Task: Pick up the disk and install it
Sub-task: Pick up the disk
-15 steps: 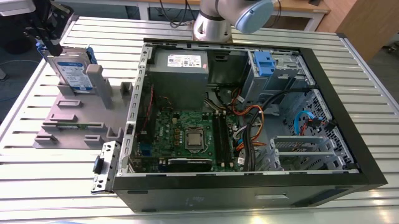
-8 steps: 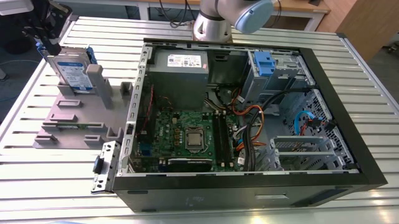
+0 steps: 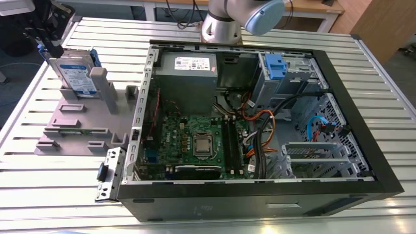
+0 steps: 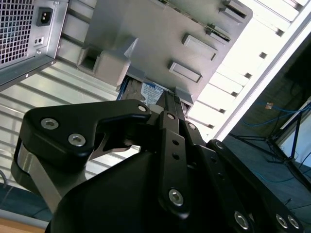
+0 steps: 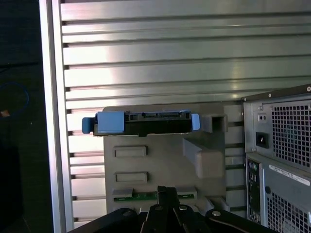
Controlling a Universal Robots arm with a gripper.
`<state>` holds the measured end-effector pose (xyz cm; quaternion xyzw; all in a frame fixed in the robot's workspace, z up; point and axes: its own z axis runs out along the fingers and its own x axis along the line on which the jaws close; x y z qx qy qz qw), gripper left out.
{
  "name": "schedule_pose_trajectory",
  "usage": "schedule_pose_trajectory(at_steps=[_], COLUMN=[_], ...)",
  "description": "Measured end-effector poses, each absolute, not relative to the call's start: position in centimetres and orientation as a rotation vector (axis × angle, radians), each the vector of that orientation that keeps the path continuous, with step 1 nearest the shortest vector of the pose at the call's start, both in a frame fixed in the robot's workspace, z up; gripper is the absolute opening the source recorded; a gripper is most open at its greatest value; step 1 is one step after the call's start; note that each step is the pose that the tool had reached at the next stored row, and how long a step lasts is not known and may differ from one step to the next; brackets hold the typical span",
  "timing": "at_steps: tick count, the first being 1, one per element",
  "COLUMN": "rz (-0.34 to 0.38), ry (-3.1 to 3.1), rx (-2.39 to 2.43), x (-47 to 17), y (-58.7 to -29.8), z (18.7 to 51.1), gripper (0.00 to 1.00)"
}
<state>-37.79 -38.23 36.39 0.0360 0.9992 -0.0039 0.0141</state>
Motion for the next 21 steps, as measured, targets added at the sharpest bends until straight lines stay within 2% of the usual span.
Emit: schedule_pose_trajectory(at_steps=[21], rz=[-0.011], ry=[3.113], rx=[0.014], x=[-37.79], y=[-38.23], z=[36.40], gripper=[0.11])
